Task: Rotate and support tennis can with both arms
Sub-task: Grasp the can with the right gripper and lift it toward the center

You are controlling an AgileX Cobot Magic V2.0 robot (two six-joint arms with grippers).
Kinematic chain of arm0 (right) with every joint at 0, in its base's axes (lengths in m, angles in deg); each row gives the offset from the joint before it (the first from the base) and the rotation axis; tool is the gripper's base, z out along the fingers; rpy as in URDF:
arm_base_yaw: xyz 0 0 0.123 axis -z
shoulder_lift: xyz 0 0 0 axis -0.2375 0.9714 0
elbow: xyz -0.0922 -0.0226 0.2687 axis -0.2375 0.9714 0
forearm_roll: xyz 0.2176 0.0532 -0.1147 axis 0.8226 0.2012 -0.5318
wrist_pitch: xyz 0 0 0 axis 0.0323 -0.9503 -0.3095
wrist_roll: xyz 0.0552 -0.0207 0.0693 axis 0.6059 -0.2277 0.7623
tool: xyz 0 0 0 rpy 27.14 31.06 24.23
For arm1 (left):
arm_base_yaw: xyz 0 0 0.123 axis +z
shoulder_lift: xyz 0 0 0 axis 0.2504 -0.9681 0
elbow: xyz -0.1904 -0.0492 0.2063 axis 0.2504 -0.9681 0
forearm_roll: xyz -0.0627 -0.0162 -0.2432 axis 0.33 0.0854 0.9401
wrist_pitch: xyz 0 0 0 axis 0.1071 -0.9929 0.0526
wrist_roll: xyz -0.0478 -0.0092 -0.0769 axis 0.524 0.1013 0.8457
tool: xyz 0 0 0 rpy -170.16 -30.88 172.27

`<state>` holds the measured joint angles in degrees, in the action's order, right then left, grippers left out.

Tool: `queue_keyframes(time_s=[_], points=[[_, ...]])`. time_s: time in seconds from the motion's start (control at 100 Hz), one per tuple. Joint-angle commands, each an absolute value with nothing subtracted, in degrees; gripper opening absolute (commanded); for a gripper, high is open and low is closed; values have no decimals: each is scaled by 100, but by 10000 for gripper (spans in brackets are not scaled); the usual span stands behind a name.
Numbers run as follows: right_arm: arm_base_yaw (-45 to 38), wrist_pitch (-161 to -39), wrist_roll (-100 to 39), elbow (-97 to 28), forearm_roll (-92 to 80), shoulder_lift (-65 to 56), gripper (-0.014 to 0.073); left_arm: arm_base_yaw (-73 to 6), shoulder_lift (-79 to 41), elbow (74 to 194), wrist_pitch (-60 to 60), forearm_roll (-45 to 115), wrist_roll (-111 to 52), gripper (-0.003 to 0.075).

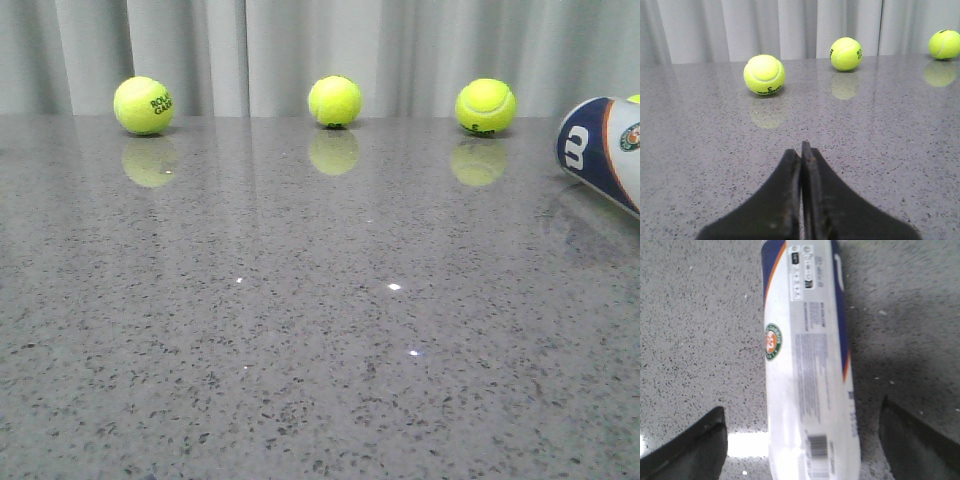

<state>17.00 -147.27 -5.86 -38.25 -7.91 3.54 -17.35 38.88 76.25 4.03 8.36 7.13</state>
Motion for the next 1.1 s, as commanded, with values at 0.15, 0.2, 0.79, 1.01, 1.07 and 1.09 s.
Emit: queue_keyframes(time_s=[0.15, 0.2, 0.79, 1.01, 1.07, 1.09], points=[[1706, -14734, -621, -4451, -552, 1598, 612, -1730, 4090, 7372, 861, 887, 711, -18], [1706, -14775, -621, -4490, -466, 1825, 612, -1730, 4090, 7372, 861, 887, 711, -18], [1675, -15059, -939, -4832, -105, 2515, 266, -1730, 4090, 7372, 861, 887, 711, -18], [1008, -15490, -2519, -5944, -112, 2507, 267, -1730, 4090, 7372, 861, 887, 711, -18], [711, -15470, -3117, -6141, -112, 2507, 267, -1730, 4090, 7372, 861, 887, 711, -18], [608, -15455, -3350, -6194, -112, 2507, 267, -1730, 4090, 7372, 861, 887, 711, -18]])
